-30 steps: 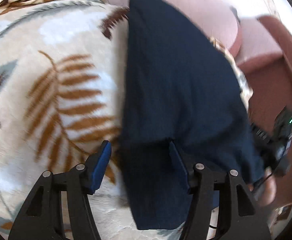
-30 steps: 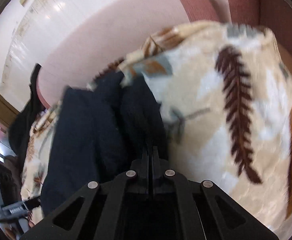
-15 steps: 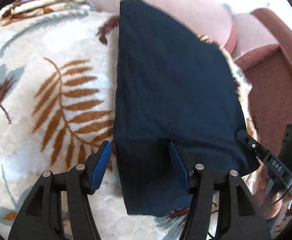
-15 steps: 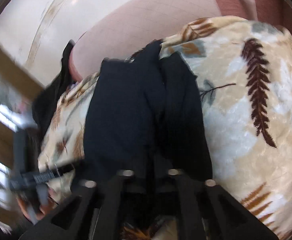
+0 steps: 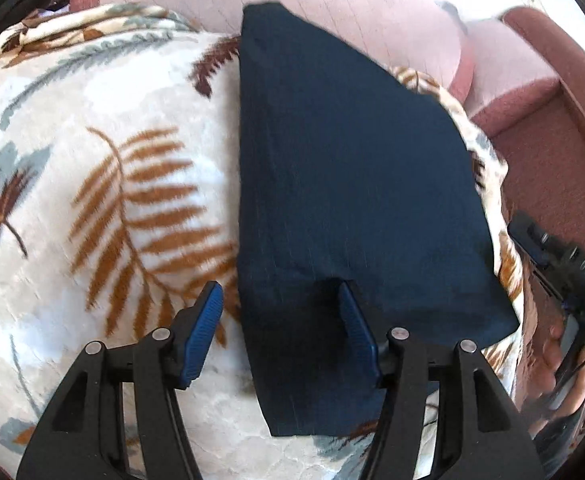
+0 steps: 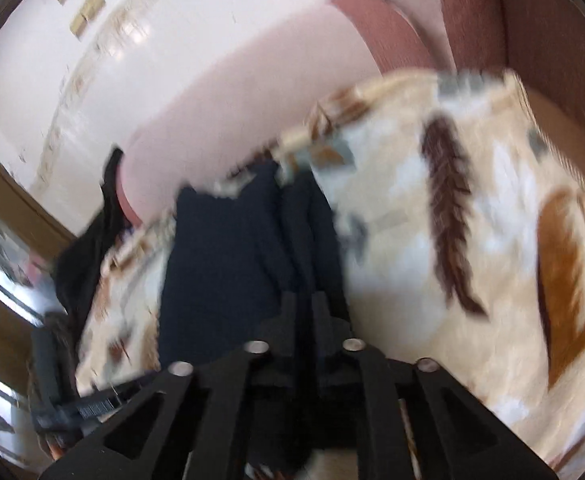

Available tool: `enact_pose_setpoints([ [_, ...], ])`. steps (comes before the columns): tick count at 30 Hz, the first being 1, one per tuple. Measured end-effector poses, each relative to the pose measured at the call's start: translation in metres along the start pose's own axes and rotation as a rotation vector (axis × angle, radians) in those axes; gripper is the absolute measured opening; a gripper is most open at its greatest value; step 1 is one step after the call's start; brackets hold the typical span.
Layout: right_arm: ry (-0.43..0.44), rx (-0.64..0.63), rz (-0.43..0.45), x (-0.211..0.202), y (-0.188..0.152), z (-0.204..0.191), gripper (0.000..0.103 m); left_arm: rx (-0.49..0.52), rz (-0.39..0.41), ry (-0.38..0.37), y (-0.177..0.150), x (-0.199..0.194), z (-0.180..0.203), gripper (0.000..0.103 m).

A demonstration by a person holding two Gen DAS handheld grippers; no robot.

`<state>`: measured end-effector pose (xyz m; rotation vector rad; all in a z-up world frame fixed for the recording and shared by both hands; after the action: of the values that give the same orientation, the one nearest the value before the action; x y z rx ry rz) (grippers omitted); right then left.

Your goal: Fold large clothes

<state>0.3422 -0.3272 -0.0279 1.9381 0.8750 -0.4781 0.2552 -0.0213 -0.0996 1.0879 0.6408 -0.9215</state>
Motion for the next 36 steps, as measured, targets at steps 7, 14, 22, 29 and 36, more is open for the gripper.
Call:
enact_pose_setpoints([
  [7, -0.087, -0.008, -0.092, 0.070, 0.012, -0.014, 0.063, -0.121, -0.050, -0.056, 0.047, 0.018, -0.019, 0.059],
  [14, -0.039, -0.024, 0.005, 0.071, 0.028, -0.016, 0.002, -0.121, -0.038, -0.093, 0.077, 0.039, -0.006, 0.060],
  [22, -0.078, 0.079, -0.039, 0.075, 0.012, 0.012, 0.010, -0.121, -0.066, -0.077, 0.067, 0.039, -0.008, 0.074],
  [29, -0.060, -0.047, -0.087, 0.053, -0.029, 0.000, 0.015, -0.046, -0.032, -0.009, 0.026, 0.026, -0.010, 0.073],
  [36, 0.025, -0.063, 0.023, 0.000, -0.026, -0.018, 0.019, -0.026, -0.022, 0.023, 0.013, 0.014, -0.010, 0.073],
])
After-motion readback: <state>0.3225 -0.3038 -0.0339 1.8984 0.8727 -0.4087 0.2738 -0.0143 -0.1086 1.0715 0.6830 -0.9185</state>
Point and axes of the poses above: each gripper's, at about its wrist camera, not at the fingertips, and x roughly the way its jaws point, z to its right, y to its top, the point moved 10 cm from there along x, roughly the way its jaws point, and after that the axes turned 1 degree about z, right-handed, at the moved point
